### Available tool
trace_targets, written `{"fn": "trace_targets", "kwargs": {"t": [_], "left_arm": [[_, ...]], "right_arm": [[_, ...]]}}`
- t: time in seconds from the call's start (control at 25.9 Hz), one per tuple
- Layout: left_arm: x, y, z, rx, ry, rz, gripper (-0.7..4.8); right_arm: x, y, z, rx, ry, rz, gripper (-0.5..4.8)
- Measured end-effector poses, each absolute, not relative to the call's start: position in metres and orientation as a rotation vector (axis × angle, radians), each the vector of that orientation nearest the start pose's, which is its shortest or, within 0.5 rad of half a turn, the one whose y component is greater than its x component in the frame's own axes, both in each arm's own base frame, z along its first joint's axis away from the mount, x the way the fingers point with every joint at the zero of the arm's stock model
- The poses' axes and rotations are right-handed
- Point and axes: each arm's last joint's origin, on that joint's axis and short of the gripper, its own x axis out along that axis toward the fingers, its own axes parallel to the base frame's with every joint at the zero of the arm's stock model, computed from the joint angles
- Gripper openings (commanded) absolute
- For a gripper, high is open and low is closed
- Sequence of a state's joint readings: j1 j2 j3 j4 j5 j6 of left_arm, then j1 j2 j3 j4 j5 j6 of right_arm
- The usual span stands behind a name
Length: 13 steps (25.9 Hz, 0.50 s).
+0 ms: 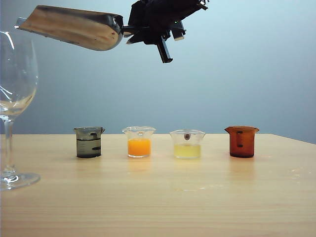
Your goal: Pick up the ice scoop on the desk filled with ice cubes, pour the ice into the goblet, and finally put the scoop back on the table.
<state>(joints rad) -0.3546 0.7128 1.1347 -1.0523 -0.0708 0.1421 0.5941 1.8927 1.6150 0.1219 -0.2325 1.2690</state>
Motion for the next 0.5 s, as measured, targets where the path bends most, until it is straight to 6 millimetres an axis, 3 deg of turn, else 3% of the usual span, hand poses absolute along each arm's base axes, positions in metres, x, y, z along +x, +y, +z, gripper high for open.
{"fn": "trace_targets", "kwargs": {"t": [0.5], "left_arm": [[0.0918,-0.0318,0.3743,0.27,0.598,-0.318,-0.04]], "right_arm": [[0.3693,0.2585,0.3338,1.123,0.616,0.671,-0.07]]}}
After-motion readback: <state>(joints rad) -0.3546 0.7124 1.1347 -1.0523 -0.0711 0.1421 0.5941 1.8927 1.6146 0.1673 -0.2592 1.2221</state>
